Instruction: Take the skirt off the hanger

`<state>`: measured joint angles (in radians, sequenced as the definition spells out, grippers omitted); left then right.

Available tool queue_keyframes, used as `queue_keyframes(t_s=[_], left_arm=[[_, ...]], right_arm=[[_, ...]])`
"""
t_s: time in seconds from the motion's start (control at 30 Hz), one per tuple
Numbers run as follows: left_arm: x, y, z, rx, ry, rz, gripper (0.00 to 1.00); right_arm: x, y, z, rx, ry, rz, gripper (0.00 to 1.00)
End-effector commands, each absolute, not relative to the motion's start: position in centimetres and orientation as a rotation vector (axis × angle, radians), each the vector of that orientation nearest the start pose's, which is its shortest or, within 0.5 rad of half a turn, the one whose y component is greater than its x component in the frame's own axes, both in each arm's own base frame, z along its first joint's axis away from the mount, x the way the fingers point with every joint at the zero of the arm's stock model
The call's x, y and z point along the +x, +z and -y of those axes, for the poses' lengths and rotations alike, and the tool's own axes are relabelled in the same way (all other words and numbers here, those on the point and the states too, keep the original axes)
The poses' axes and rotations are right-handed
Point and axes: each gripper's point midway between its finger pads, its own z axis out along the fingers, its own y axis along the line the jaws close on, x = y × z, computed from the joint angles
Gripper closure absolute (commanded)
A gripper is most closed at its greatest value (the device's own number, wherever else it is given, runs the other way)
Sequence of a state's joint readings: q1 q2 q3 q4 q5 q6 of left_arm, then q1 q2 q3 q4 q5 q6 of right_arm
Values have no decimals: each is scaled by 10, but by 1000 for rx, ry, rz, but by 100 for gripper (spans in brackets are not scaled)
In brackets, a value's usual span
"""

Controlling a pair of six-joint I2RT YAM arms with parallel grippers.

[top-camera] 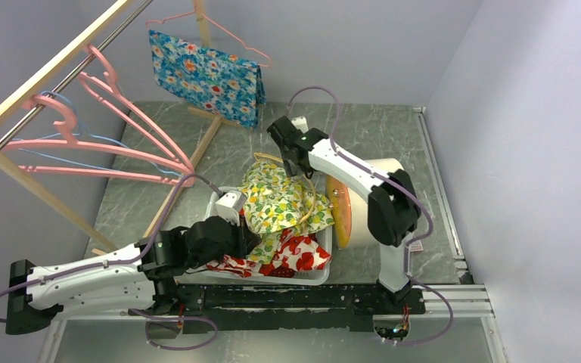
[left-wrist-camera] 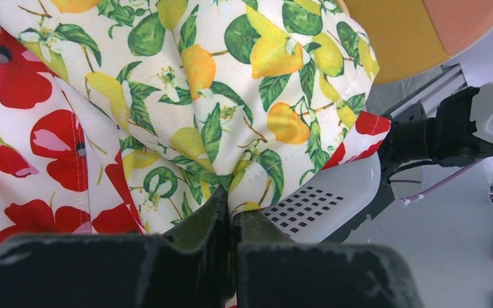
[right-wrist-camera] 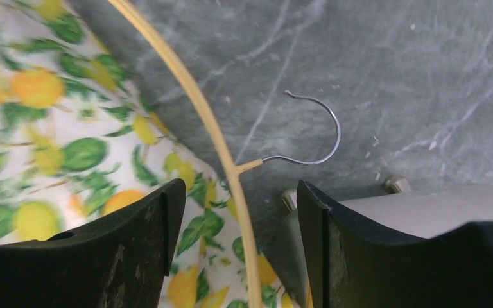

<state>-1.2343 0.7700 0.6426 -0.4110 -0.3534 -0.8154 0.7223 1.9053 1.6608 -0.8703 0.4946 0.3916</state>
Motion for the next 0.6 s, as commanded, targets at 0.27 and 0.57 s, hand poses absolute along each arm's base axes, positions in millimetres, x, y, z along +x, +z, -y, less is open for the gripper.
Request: queue_keyframes(t_s=[0.27,0.57], left_arm=[[119,194,266,298,-942,-2124,93],[123,244,265,329,-969,-2015,93]], right_arm=[[345,71,-208,-331,-377,-2669,45],[373,72,-226,-315,-318,-2603,96]])
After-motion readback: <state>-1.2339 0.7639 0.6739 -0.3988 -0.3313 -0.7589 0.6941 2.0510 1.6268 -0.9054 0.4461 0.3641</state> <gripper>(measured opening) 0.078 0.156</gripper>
